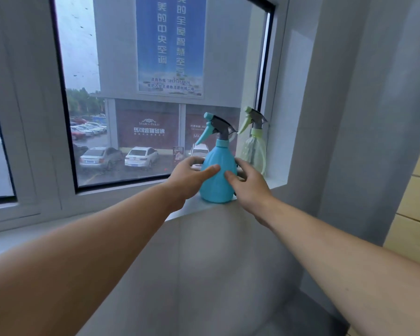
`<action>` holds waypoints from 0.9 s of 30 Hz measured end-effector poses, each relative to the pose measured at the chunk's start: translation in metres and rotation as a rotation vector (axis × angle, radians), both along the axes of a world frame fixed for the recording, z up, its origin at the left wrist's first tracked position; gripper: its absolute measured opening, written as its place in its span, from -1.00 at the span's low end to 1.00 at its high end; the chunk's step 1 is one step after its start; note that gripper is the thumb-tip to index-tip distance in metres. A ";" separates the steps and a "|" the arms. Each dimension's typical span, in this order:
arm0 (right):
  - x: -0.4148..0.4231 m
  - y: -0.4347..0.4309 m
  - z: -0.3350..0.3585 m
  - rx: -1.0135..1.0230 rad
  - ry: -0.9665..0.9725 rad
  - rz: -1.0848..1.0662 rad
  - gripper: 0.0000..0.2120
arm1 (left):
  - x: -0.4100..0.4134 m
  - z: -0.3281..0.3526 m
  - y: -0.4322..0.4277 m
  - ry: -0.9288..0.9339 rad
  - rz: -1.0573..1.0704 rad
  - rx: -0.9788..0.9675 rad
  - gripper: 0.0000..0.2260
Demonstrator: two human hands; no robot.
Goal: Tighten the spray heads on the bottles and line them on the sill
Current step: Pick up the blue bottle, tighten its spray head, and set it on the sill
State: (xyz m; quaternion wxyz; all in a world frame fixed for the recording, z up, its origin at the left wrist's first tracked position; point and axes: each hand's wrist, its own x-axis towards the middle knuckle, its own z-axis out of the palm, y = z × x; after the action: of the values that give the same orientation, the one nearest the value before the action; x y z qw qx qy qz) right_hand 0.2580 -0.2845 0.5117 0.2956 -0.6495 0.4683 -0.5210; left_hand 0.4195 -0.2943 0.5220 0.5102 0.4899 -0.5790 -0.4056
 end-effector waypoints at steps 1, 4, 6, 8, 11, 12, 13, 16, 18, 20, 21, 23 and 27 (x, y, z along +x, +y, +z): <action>0.001 -0.002 -0.001 -0.004 0.019 -0.011 -0.56 | 0.001 -0.003 -0.003 0.005 0.004 -0.007 -0.57; 0.003 -0.007 -0.002 -0.015 0.043 -0.022 -0.56 | 0.003 -0.005 -0.008 0.005 0.009 -0.022 -0.63; 0.005 -0.010 -0.003 -0.022 0.047 -0.042 -0.57 | 0.003 -0.005 -0.010 0.004 0.028 -0.033 -0.64; 0.008 -0.012 -0.003 -0.026 0.047 -0.059 -0.55 | 0.002 -0.006 -0.011 -0.007 0.052 -0.051 -0.58; 0.009 -0.015 -0.006 -0.029 0.047 -0.072 -0.55 | 0.000 -0.007 -0.012 -0.033 0.096 -0.087 -0.54; 0.009 -0.016 -0.007 -0.030 0.044 -0.071 -0.54 | -0.001 -0.007 -0.011 -0.045 0.105 -0.093 -0.55; 0.009 -0.017 -0.007 -0.028 0.041 -0.071 -0.54 | -0.001 -0.006 -0.011 -0.055 0.112 -0.098 -0.55; 0.006 -0.019 -0.010 -0.014 0.027 -0.071 -0.51 | -0.003 -0.005 -0.012 -0.051 0.124 -0.097 -0.53; 0.005 -0.020 -0.010 -0.005 0.029 -0.074 -0.49 | -0.004 -0.006 -0.013 -0.039 0.120 -0.090 -0.52; 0.005 -0.019 -0.010 0.004 0.041 -0.066 -0.46 | -0.004 -0.006 -0.013 -0.031 0.119 -0.081 -0.49; 0.004 -0.018 -0.010 0.008 0.046 -0.059 -0.44 | -0.004 -0.007 -0.012 -0.033 0.124 -0.077 -0.47; 0.003 -0.016 -0.009 0.010 0.056 -0.060 -0.38 | -0.003 -0.008 -0.010 -0.050 0.155 -0.078 -0.39; -0.008 -0.005 -0.003 -0.013 0.091 -0.113 -0.39 | -0.002 -0.008 0.001 -0.093 0.191 -0.079 -0.29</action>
State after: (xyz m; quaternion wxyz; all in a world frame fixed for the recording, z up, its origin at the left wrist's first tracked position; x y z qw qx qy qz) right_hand 0.2501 -0.2891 0.5086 0.2399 -0.6469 0.5137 -0.5100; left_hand 0.4171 -0.2937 0.5138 0.5378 0.5408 -0.5682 -0.3089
